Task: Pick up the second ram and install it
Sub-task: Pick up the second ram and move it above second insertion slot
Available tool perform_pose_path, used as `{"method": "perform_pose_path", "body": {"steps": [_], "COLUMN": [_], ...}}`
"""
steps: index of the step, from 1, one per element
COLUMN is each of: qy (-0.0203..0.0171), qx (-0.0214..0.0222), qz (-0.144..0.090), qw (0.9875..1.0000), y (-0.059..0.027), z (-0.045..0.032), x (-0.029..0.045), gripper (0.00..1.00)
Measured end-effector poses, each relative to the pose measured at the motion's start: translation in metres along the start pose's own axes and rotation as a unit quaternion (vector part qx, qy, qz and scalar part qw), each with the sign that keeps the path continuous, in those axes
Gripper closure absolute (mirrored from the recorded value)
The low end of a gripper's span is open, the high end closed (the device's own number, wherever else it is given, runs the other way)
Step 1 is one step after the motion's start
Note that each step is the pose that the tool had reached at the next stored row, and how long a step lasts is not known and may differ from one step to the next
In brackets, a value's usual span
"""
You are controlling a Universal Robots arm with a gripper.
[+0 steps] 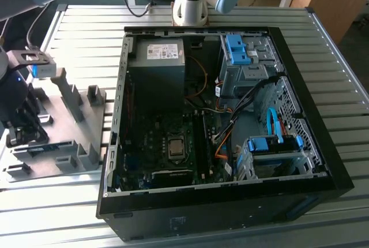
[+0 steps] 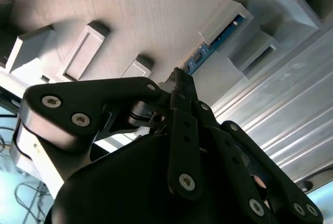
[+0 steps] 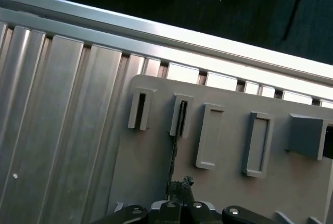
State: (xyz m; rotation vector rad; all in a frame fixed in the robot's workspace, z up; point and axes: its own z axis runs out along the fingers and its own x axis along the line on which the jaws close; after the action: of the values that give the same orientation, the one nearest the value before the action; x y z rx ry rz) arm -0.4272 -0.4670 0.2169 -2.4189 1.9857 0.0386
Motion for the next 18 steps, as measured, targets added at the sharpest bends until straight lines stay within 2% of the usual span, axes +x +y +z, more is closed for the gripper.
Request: {"method": "perform_pose_path", "body": {"steps": [3, 7, 8, 10, 11, 13, 17, 18], "qy": [-0.0002, 0.001, 0.0055, 0.0212, 0.0257, 0.0255, 0.0175, 0.0134], "qx": [0.0007, 0.0014, 0.0009, -0.0013, -0.0019, -0.0018, -0.0009, -0.0003], "qz": [0.027, 0.058, 0.061, 0.061, 0.061, 0.061, 0.061, 0.061], "qw": [0.9996, 0.9983, 0.9981, 0.9979, 0.9978, 0.9978, 0.998, 0.998], "y": [0.0, -0.0001, 0.0, 0.0003, 0.0006, 0.0013, 0.0024, 0.0024], "z": [0.0014, 0.0027, 0.0029, 0.0027, 0.0031, 0.0042, 0.0056, 0.0058], "x": [0.0, 0.0, 0.0, 0.0, 0.0004, 0.0023, 0.0047, 0.0046], "gripper": [0.9, 0.9, 0.9, 0.9, 0.9, 0.9, 0.9, 0.9]}}
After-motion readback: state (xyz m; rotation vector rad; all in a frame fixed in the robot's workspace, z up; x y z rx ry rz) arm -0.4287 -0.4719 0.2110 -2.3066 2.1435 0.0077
